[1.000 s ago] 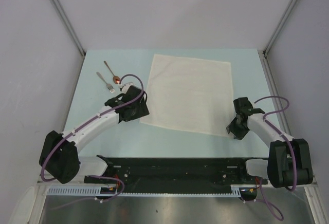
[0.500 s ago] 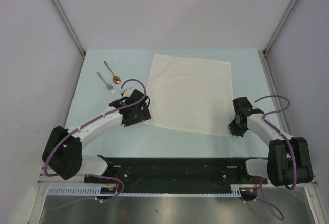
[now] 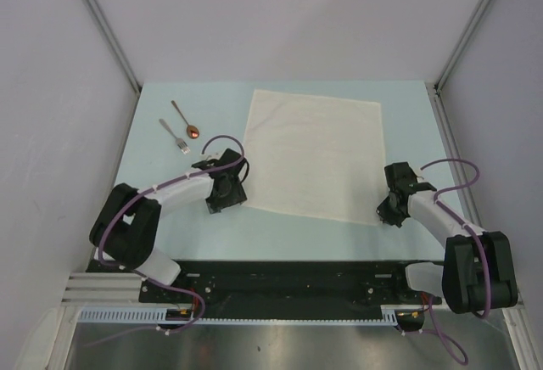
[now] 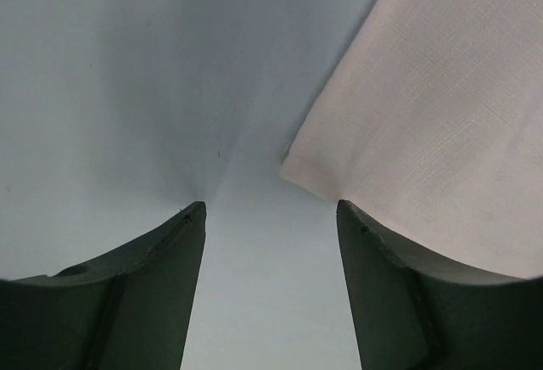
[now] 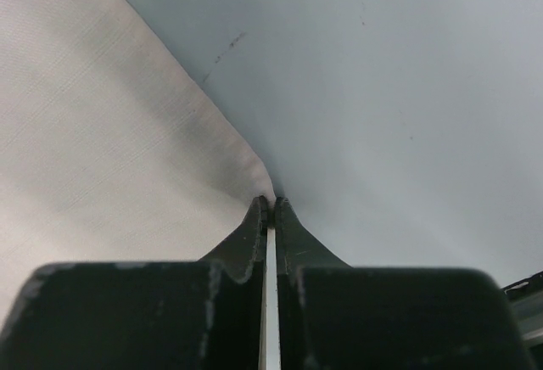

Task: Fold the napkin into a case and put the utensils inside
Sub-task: Pick up the flattened napkin from the center of the board, then flatten the napkin at the center of the board, then fold and flatten the napkin at the center of the board, then move the rectangle-folded napkin to the center of the board.

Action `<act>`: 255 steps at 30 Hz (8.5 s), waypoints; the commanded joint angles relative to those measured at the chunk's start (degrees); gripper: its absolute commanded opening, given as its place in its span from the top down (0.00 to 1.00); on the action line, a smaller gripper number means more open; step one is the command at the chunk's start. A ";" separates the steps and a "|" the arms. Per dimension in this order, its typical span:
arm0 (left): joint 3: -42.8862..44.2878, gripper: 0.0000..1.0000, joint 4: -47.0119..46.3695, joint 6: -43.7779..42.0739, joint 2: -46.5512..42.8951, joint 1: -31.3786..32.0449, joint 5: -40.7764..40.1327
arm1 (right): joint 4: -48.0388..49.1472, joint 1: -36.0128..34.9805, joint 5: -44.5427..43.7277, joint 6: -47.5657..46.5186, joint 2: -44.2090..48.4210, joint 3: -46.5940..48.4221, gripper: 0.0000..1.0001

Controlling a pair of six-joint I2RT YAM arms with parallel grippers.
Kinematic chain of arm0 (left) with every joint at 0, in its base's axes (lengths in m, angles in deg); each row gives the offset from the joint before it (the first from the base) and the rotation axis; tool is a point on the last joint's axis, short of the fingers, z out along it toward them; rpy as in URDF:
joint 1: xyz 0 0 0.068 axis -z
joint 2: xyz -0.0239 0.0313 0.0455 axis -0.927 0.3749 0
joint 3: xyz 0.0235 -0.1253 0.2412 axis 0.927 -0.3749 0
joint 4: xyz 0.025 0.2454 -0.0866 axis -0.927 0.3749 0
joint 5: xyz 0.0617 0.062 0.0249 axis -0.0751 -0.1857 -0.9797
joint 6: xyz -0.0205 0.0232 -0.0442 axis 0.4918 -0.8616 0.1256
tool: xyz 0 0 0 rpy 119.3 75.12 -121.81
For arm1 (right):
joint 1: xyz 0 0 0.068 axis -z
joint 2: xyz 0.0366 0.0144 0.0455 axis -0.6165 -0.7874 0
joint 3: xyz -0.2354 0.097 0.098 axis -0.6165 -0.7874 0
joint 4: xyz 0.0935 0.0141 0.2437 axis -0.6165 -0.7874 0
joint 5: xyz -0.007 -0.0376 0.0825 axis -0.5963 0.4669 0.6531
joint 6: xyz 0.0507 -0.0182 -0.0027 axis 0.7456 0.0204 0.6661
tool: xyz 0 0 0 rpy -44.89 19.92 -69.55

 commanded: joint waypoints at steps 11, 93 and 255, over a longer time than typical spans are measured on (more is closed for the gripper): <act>3.79 0.36 -2.83 1.93 6.12 -0.29 -5.27 | 0.42 -0.58 0.23 0.05 1.84 -1.35 1.00; 21.63 1.00 -14.11 -21.69 3.76 -18.66 21.09 | 5.26 7.69 29.24 -21.84 -8.38 23.02 1.00; 47.03 1.00 7.27 -10.62 32.17 -11.89 10.64 | 5.88 9.62 22.03 -15.33 -25.50 22.10 1.00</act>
